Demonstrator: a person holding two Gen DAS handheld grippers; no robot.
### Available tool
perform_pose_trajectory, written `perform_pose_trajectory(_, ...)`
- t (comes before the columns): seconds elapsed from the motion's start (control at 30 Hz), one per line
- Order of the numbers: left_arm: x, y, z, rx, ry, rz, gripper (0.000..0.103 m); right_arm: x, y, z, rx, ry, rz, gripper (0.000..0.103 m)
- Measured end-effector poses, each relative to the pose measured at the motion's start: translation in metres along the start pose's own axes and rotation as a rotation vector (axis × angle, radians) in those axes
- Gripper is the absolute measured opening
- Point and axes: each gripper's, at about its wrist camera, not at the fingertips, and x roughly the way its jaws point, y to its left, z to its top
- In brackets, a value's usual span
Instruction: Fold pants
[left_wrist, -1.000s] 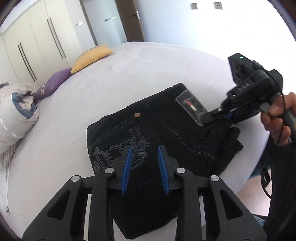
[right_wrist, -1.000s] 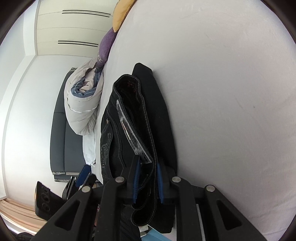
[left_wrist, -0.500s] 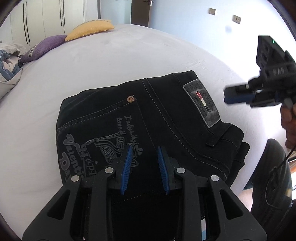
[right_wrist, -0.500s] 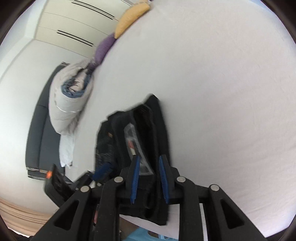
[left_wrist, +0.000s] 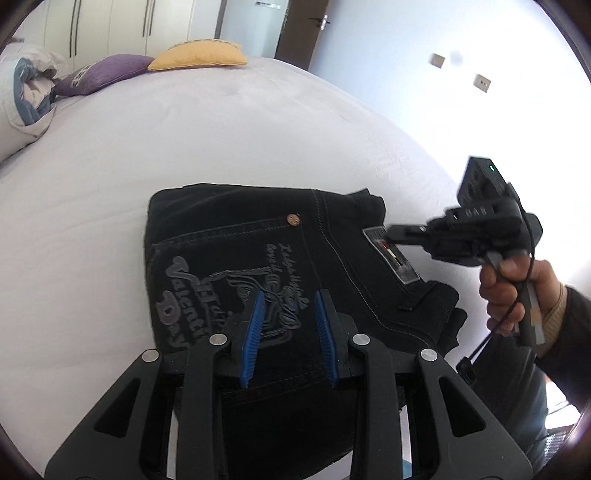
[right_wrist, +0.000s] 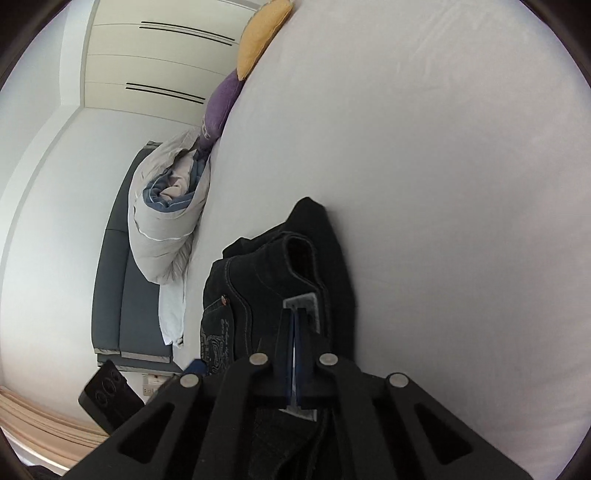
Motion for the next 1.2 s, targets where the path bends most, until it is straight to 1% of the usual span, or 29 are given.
perform_pose_trajectory(0.03, -0.003, 0.009, 0.003, -0.022, -0.002, 0.003, 0.027, -0.009, -0.002, -0.002, 0.017, -0.006, -0.030, 0.019)
perform_pose_trajectory(0.07, -0.005, 0.019, 0.006, -0.042, -0.006, 0.009, 0.027, -0.017, -0.003, -0.005, 0.036, -0.020, -0.033, 0.037)
perform_pose_trajectory(0.17, -0.011, 0.042, 0.017, -0.073, -0.031, 0.028, 0.027, -0.037, 0.015, -0.016, -0.002, -0.053, 0.079, 0.038)
perform_pose_trajectory(0.2, -0.014, 0.048, 0.025, -0.074, -0.041, 0.020, 0.027, -0.041, 0.023, -0.020, -0.026, -0.054, 0.113, 0.038)
perform_pose_trajectory(0.27, -0.016, 0.054, 0.042, -0.054, -0.070, 0.026, 0.027, -0.040, 0.038, -0.025, -0.053, -0.040, 0.188, 0.046)
perform_pose_trajectory(0.3, -0.011, 0.058, 0.051, -0.053, -0.067, 0.016, 0.027, -0.036, 0.043, -0.028, -0.054, -0.028, 0.221, 0.047)
perform_pose_trajectory(0.33, 0.001, 0.067, 0.060, -0.071, -0.031, -0.035, 0.027, -0.029, 0.047, -0.029, -0.052, -0.011, 0.248, 0.048)
perform_pose_trajectory(0.37, 0.010, 0.074, 0.063, -0.086, 0.004, -0.059, 0.027, -0.022, 0.049, -0.031, -0.053, 0.006, 0.247, 0.049)
perform_pose_trajectory(0.43, 0.033, 0.079, 0.056, -0.087, 0.072, -0.056, 0.027, -0.004, 0.045, -0.035, -0.049, 0.045, 0.191, 0.049)
perform_pose_trajectory(0.47, 0.035, 0.077, 0.049, -0.073, 0.081, -0.058, 0.027, 0.007, 0.040, -0.037, -0.030, 0.075, 0.149, 0.049)
perform_pose_trajectory(0.5, 0.034, 0.072, 0.041, -0.048, 0.081, -0.060, 0.027, 0.018, 0.034, -0.040, -0.022, 0.107, 0.101, 0.048)
perform_pose_trajectory(0.53, 0.030, 0.067, 0.031, -0.024, 0.077, -0.059, 0.027, 0.024, 0.029, -0.044, -0.041, 0.127, 0.076, 0.038)
perform_pose_trajectory(0.57, 0.026, 0.064, 0.020, -0.009, 0.071, -0.056, 0.027, 0.025, 0.026, -0.047, -0.064, 0.123, 0.069, 0.031)
perform_pose_trajectory(0.67, 0.012, 0.059, -0.017, -0.031, 0.039, -0.089, 0.027, 0.020, 0.016, -0.049, -0.039, 0.107, 0.105, 0.029)
perform_pose_trajectory(0.73, 0.004, 0.055, -0.035, -0.046, 0.028, -0.082, 0.027, 0.014, 0.017, -0.051, -0.040, 0.106, 0.098, 0.029)
perform_pose_trajectory(0.8, -0.006, 0.045, -0.047, -0.042, 0.031, -0.087, 0.027, 0.003, 0.028, -0.052, -0.076, 0.097, 0.074, 0.036)
perform_pose_trajectory(0.87, -0.016, 0.034, -0.057, -0.005, 0.045, -0.100, 0.027, -0.015, 0.037, -0.051, -0.108, 0.052, 0.085, 0.054)
perform_pose_trajectory(0.9, -0.023, 0.029, -0.061, 0.007, 0.052, -0.108, 0.027, -0.023, 0.038, -0.049, -0.113, 0.021, 0.086, 0.058)
perform_pose_trajectory(0.93, -0.029, 0.029, -0.062, 0.011, 0.049, -0.111, 0.027, -0.031, 0.039, -0.046, -0.112, -0.010, 0.074, 0.065)
perform_pose_trajectory(0.97, -0.037, 0.032, -0.061, 0.010, 0.035, -0.098, 0.027, -0.037, 0.038, -0.042, -0.108, -0.035, 0.050, 0.069)
perform_pose_trajectory(1.03, -0.053, 0.047, -0.055, -0.009, 0.006, -0.062, 0.028, -0.044, 0.034, -0.032, -0.096, -0.054, 0.013, 0.074)
perform_pose_trajectory(1.07, -0.053, 0.059, -0.048, -0.035, 0.001, -0.043, 0.035, -0.043, 0.032, -0.028, -0.089, -0.049, 0.006, 0.074)
perform_pose_trajectory(1.1, -0.051, 0.072, -0.041, -0.066, 0.006, -0.026, 0.064, -0.040, 0.031, -0.024, -0.090, -0.039, 0.000, 0.074)
perform_pose_trajectory(1.13, -0.049, 0.084, -0.037, -0.098, 0.006, -0.013, 0.077, -0.035, 0.032, -0.019, -0.097, -0.023, -0.013, 0.074)
perform_pose_trajectory(1.17, -0.044, 0.096, -0.029, -0.131, -0.004, -0.015, 0.086, -0.028, 0.031, -0.015, -0.099, -0.002, -0.028, 0.074)
perform_pose_trajectory(1.2, -0.039, 0.106, -0.023, -0.159, -0.006, -0.034, 0.086, -0.021, 0.028, -0.011, -0.087, 0.017, -0.042, 0.074)
